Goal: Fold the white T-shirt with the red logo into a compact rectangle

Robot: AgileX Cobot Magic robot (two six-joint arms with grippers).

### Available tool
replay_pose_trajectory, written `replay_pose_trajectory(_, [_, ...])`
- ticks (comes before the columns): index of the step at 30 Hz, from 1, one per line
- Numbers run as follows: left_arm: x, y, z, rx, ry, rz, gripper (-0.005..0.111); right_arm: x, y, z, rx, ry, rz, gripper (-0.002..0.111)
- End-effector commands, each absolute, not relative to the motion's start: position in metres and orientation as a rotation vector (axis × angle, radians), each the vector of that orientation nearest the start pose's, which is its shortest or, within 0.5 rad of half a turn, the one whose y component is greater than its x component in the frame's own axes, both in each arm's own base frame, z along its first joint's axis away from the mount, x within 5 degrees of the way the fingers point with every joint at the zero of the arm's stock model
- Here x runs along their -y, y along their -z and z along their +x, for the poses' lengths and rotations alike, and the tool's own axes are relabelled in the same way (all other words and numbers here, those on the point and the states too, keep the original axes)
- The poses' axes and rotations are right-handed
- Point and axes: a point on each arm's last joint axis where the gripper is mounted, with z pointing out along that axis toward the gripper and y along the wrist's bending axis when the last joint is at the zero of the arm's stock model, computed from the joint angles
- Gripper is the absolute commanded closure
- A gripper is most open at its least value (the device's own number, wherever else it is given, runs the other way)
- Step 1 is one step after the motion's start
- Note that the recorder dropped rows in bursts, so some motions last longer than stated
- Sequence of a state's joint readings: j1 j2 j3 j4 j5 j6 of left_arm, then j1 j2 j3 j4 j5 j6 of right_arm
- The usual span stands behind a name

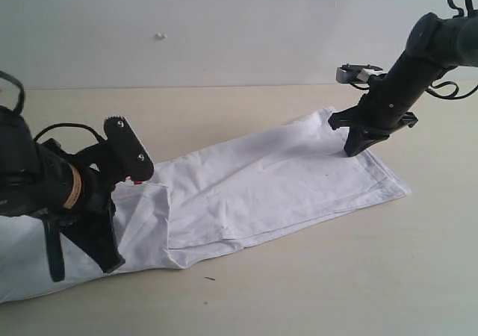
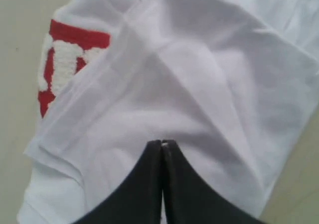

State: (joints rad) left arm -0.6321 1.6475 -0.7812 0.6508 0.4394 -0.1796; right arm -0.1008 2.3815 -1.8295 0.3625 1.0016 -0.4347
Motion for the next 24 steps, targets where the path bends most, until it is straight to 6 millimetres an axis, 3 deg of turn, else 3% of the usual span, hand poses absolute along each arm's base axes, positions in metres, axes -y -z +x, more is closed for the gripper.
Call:
replay_pose_trajectory(1, [0.153,-0.15,0.275,-2.47,-0.239,1.137,0.105,0.023,-0.109,0.477,-2.93,-0.408,-0.238,0.108])
replay_pose_trajectory(3, [0.147,-0.135,0.284,-2.557,-0.231,1.099,0.106,0.023,-0.109,0.477,-2.933,-0.404,-0.242,0.108])
replay_pose_trajectory(7, [0.135,-0.102,0.285,-2.695,-0.305,1.232,0.106,0.024,-0.109,0.478,-2.922,-0.393,-0.239,0.108])
replay_pose_trajectory(9, [0.134,-0.099,0.288,-2.7,-0.318,1.24,0.106,0.024,-0.109,0.478,-2.921,-0.392,-0.239,0.108])
replay_pose_trajectory(12, [0.139,-0.111,0.298,-2.668,-0.302,1.182,0.106,0.024,-0.109,0.478,-2.921,-0.392,-0.239,0.108])
replay_pose_trajectory(18, [0.145,-0.157,0.307,-2.54,-0.236,1.031,0.106,0.023,-0.112,0.478,-2.907,-0.406,-0.263,0.108])
replay_pose_trajectory(22, [0.143,-0.183,0.305,-2.486,-0.206,0.948,0.106,0.023,-0.127,0.479,-2.87,-0.385,-0.266,0.108])
replay_pose_trajectory(24, [0.133,-0.187,0.303,-2.553,-0.196,0.86,0.106,0.023,-0.138,0.479,-2.85,-0.381,-0.267,0.108])
